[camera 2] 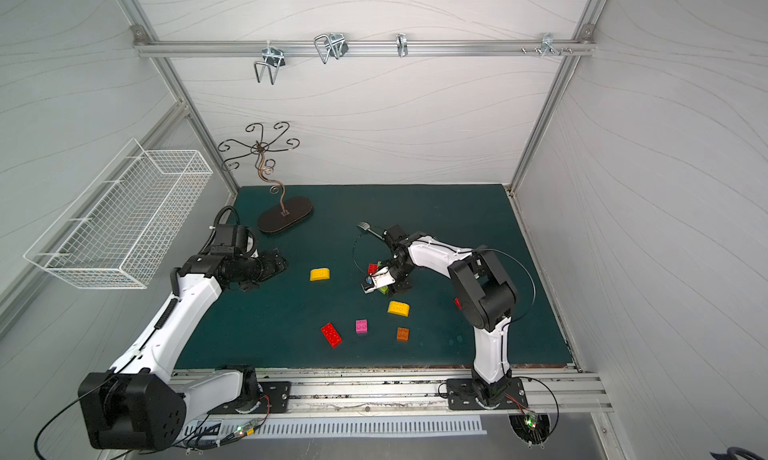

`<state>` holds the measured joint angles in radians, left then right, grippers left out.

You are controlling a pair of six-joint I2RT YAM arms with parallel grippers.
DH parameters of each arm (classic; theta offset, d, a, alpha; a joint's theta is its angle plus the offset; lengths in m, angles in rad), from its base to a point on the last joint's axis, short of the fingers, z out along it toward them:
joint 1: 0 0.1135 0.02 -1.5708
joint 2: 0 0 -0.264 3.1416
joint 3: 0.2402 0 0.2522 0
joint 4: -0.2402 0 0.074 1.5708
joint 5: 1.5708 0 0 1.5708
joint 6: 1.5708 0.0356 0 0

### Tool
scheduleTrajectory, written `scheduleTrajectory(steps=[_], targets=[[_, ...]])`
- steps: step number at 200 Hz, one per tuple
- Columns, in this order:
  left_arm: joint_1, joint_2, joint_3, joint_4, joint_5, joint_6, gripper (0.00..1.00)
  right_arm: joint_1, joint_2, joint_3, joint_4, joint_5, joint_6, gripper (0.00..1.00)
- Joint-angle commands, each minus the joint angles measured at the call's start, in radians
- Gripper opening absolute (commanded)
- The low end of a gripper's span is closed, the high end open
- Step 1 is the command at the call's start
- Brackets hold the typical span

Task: Assemble the letter s with lego
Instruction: Pick up the lego brick from the center of the board.

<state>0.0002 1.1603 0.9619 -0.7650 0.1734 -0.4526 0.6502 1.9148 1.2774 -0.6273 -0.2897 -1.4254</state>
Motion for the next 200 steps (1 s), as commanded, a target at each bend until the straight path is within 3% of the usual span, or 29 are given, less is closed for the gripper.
scheduleTrajectory(steps=[1,64,128,200], targets=[[0.007,0.002,0.004,0.023,0.008,0.000,0.89,-0.007,0.003,0.003,-0.013,-0.023,0.051,0.54],[0.012,-0.002,0.002,0.023,0.008,-0.001,0.89,-0.002,0.007,0.018,-0.035,-0.045,0.151,0.42],[0.014,-0.002,0.000,0.023,0.013,-0.001,0.89,-0.011,-0.007,-0.021,-0.014,-0.007,0.143,0.50],[0.014,-0.001,0.000,0.023,0.011,-0.001,0.89,-0.024,0.001,-0.011,-0.029,-0.025,0.115,0.45]])
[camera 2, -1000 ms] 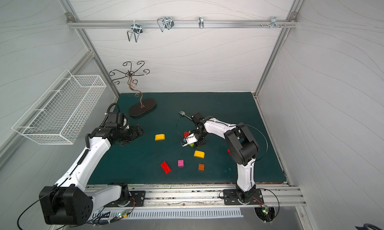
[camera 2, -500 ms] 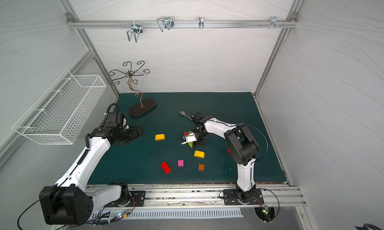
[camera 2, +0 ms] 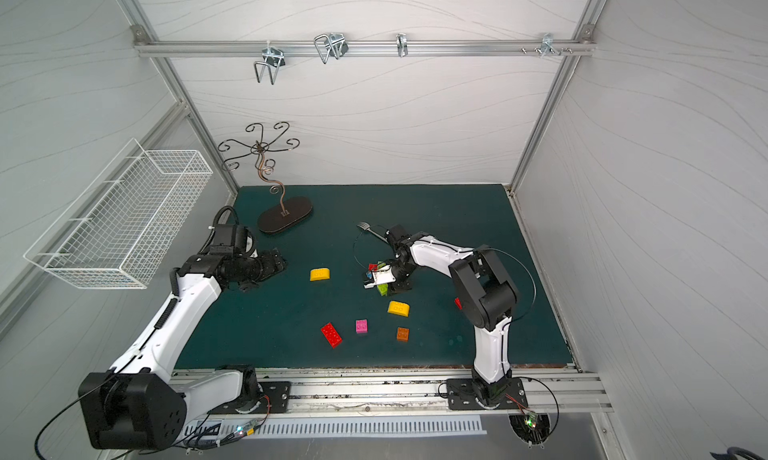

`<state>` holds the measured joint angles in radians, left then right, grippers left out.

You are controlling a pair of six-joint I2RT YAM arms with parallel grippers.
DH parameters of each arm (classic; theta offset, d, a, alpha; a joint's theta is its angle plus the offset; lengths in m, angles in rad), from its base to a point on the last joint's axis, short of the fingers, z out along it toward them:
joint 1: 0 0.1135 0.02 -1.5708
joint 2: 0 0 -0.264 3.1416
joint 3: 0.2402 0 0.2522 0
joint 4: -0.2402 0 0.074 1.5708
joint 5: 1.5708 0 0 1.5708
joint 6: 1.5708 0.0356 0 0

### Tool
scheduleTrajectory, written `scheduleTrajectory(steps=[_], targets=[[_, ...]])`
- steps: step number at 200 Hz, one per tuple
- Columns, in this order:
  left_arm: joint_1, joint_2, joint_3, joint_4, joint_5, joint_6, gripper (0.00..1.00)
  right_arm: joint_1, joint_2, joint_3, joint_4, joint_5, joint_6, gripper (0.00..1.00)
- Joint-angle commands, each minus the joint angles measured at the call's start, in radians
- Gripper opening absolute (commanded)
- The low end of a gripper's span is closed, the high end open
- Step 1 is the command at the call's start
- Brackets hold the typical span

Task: Assemble the letter s with lego
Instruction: Pick up the lego brick from the center of the board.

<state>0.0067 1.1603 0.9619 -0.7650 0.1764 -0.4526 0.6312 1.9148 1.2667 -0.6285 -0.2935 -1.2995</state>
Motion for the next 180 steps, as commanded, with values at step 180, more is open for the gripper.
scheduleTrajectory(steps=[180], targets=[[0.010,0.003,0.001,0.023,0.011,0.000,0.89,-0.027,-0.047,0.189,-0.160,-0.191,0.152,0.19]])
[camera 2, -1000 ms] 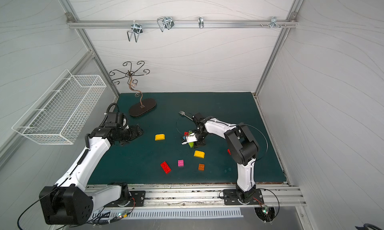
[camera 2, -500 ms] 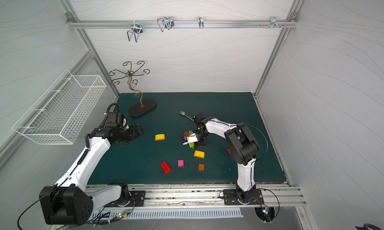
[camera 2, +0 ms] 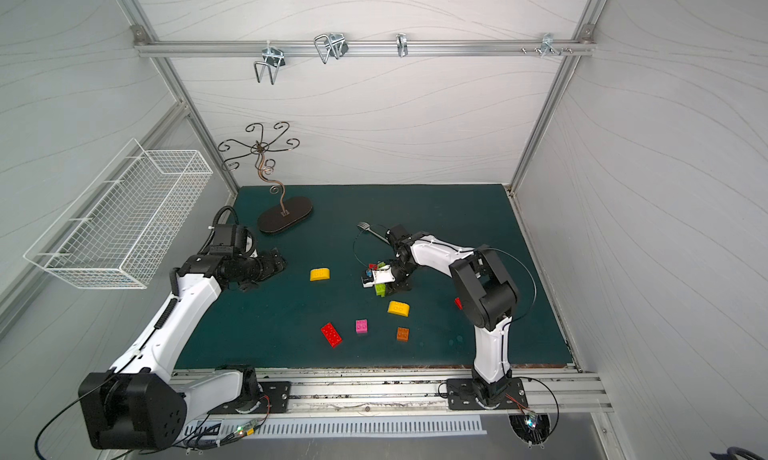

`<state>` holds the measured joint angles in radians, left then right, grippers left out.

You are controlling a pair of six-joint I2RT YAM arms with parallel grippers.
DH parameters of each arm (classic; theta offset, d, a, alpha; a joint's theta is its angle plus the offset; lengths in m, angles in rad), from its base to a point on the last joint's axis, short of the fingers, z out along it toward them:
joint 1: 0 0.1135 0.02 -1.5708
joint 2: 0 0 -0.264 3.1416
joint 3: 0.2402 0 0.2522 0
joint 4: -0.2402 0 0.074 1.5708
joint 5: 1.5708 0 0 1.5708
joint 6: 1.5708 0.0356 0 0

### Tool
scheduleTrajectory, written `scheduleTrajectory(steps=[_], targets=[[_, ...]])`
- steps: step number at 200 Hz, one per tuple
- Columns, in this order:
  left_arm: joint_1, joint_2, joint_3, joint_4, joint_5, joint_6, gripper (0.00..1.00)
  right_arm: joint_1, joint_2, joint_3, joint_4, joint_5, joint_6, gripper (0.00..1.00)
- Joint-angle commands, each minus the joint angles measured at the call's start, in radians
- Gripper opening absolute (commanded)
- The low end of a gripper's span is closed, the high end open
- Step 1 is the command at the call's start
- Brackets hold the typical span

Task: Assemble the letter s with lego
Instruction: Pick up the lego brick from the center of the board, then assemble the lego brick with the lego brick.

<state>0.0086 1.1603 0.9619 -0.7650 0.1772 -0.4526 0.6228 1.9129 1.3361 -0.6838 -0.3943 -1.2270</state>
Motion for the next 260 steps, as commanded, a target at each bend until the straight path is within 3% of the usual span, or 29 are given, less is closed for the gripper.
scheduleTrajectory(steps=[1,65,115,260], targets=[[0.008,0.003,0.001,0.023,0.010,0.000,0.89,-0.019,-0.044,0.126,-0.109,-0.090,0.081,0.19],[0.013,0.006,-0.001,0.023,0.001,0.000,0.89,-0.027,0.122,0.419,-0.243,-0.045,0.189,0.17],[0.014,0.014,0.001,0.023,-0.002,0.000,0.88,-0.042,0.176,0.434,-0.230,-0.058,0.282,0.17],[0.014,0.016,0.000,0.021,-0.004,0.002,0.88,-0.061,0.235,0.404,-0.195,-0.017,0.297,0.14]])
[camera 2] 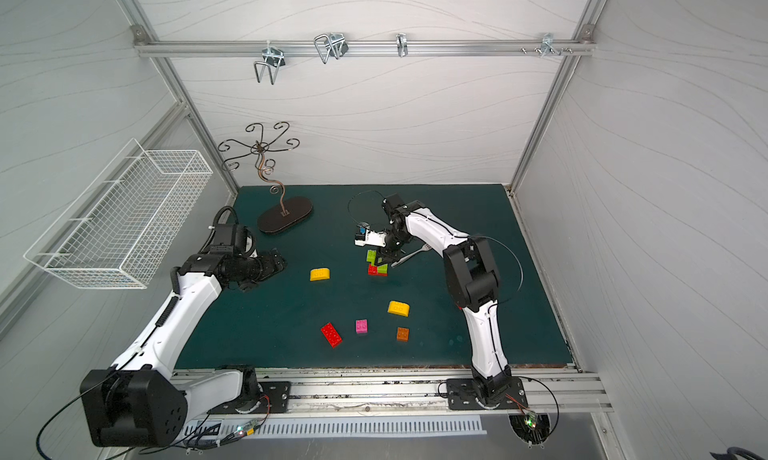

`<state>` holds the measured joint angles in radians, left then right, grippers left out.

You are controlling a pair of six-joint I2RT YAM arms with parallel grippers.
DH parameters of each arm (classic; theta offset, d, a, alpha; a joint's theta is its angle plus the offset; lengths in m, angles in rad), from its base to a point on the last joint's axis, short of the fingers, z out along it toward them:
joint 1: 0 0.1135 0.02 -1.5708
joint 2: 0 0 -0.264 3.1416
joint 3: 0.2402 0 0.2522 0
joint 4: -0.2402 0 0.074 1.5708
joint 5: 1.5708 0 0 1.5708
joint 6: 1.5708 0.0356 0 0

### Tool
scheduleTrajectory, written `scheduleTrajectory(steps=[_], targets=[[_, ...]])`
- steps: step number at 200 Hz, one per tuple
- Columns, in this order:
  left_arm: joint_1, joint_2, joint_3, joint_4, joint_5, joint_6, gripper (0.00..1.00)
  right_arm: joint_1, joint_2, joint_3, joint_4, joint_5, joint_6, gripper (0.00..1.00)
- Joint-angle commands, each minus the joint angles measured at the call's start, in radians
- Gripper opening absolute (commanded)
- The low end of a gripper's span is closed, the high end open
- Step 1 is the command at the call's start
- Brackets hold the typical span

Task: Assemble the letter s with lego
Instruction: Assemble the lego brick with the lego brick.

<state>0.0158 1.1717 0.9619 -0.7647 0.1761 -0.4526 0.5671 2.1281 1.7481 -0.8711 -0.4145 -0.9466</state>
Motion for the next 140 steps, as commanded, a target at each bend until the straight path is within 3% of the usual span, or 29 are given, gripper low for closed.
scheduleTrajectory(steps=[1,140], targets=[[0.007,0.004,0.000,0.021,-0.003,0.002,0.88,-0.005,0.018,-0.009,-0.008,0.003,0.018,0.14],[0.007,0.003,0.001,0.021,0.000,0.003,0.88,-0.011,0.024,-0.068,0.038,0.031,0.017,0.14]])
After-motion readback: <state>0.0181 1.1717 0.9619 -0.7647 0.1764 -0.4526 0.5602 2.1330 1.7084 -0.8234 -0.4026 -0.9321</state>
